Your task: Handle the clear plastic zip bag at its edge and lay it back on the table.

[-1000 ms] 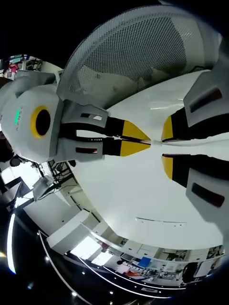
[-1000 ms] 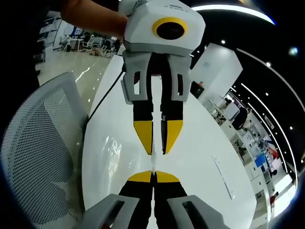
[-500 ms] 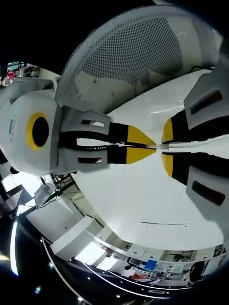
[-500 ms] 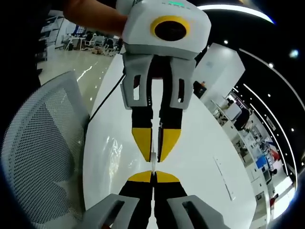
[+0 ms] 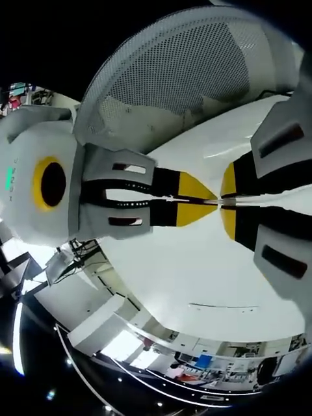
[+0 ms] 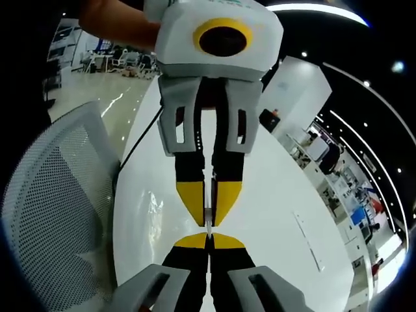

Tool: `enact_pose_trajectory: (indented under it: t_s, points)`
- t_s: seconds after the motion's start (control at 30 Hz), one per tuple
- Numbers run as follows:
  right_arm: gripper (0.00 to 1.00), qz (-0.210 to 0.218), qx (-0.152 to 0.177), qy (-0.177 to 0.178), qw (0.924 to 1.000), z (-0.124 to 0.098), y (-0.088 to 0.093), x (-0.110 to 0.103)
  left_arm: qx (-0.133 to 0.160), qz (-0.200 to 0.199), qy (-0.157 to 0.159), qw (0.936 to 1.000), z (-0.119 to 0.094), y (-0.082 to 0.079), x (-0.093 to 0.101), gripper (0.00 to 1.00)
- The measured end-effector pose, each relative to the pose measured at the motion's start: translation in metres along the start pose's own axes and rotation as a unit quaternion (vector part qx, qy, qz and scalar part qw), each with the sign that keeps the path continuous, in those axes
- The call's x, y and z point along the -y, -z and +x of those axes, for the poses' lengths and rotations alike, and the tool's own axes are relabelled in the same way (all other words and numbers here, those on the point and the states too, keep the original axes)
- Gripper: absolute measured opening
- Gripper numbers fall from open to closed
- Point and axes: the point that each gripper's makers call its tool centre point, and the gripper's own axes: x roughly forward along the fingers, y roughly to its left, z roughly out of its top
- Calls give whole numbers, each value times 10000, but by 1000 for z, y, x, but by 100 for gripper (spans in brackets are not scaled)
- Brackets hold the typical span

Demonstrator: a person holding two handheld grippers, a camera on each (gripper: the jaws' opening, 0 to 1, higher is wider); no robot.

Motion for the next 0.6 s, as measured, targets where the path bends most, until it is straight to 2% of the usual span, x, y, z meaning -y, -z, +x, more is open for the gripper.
enact_pose_trajectory:
  t_s: [0.27, 0.6]
  points:
    - [0, 93, 19, -18, 10000, 8, 0, -2, -187, -321, -36, 9993, 1, 9, 2, 0]
    - [0, 105, 86, -59, 9999, 14, -1, -6, -337, -349, 18, 9988, 1, 19, 4, 0]
